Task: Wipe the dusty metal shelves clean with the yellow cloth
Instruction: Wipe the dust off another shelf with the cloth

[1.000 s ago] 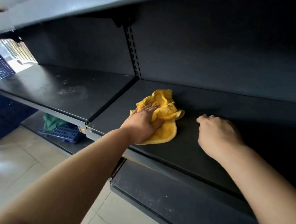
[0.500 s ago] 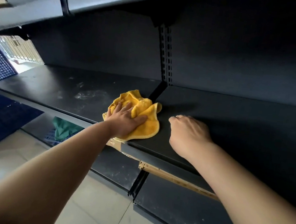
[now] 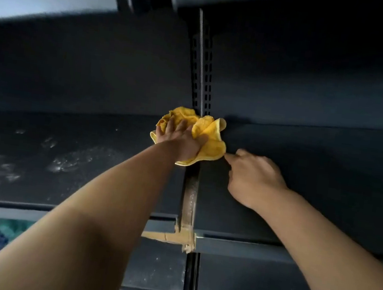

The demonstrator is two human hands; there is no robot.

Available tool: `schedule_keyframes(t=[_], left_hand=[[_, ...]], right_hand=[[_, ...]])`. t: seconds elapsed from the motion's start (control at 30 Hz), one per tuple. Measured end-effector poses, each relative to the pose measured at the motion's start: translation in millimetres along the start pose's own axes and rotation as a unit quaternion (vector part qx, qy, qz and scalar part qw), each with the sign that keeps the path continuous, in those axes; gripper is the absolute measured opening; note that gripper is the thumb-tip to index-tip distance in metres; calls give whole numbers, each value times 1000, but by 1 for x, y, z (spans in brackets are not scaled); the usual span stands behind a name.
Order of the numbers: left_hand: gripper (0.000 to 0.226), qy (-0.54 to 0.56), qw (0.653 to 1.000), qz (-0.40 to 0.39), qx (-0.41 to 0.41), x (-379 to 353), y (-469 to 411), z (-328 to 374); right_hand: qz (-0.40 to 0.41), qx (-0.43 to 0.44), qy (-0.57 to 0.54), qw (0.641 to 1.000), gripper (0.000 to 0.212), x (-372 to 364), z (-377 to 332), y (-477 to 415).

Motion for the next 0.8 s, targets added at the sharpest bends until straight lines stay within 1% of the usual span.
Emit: schedule_keyframes(t=[0.13, 0.27, 0.37, 0.43, 0.53, 0.6, 0.73, 0.8], left_hand=[[74, 12, 1000, -12, -24, 1, 0, -5], [74, 20, 999, -5, -41, 6, -2, -8], [74, 26, 998, -23, -50, 3, -4, -10], [74, 50, 997, -24, -57, 6, -5, -15], [71, 62, 997, -14, -39, 13, -3, -38], [71, 64, 998, -5, -19, 16, -4, -61], [73, 68, 996, -5, 51, 17, -7, -119], [74, 69, 994, -1, 82, 18, -6, -146]], right_hand=[[-26, -65, 22, 997, 34, -1, 0, -7], [-28, -86, 78, 993, 30, -1, -3, -23], [-48, -102, 77, 991, 32, -8, -6, -20], [-53, -111, 71, 990, 33, -10, -8, -13], [-56, -121, 50, 990, 35, -7, -16, -3], [-38, -102, 33, 993, 36, -3, -29, -6], [-1, 3, -54, 999, 39, -9, -73, -27], [7, 45, -71, 996, 41, -15, -93, -36]])
Point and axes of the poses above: each hand's wrist, its own y-axis away from the middle knuckle, its own x-axis out of the back of the hand, z = x × y, the point moved 10 cm from there along -y, towards the middle knuckle, and after that the axes turned 7 degrees about x, right-handed, at the moved point
